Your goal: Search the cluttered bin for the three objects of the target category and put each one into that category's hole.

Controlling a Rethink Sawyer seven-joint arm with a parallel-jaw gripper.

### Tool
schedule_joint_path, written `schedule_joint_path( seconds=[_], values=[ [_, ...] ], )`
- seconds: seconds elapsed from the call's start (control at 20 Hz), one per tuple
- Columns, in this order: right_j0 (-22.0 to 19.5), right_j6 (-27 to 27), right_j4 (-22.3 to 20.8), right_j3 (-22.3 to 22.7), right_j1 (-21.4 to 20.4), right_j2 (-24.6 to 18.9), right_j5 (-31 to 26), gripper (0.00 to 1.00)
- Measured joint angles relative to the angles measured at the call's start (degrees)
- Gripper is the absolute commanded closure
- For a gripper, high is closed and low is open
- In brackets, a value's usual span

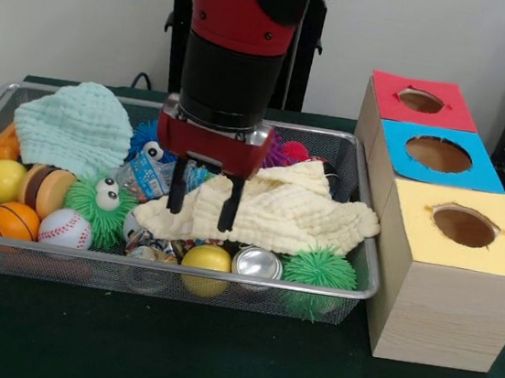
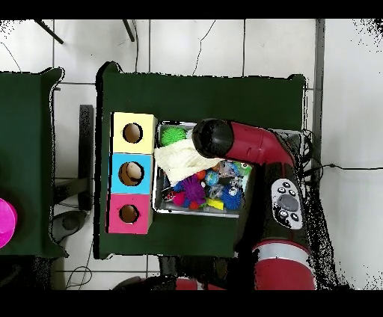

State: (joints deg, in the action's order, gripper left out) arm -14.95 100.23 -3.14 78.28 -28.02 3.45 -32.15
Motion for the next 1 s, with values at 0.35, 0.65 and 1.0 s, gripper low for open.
schedule_joint_path(
  seconds=[0.35, 0.65, 1.0],
  values=[
    [-2.18, 0.00, -0.05, 1.84, -2.93, -0.27, 0.00, 0.00],
    [-2.27, 0.00, -0.06, 1.85, -3.54, -0.36, 0.00, 0.00],
    [-2.27, 0.00, -0.06, 2.27, -3.81, -0.39, 0.04, 0.00]
  ],
)
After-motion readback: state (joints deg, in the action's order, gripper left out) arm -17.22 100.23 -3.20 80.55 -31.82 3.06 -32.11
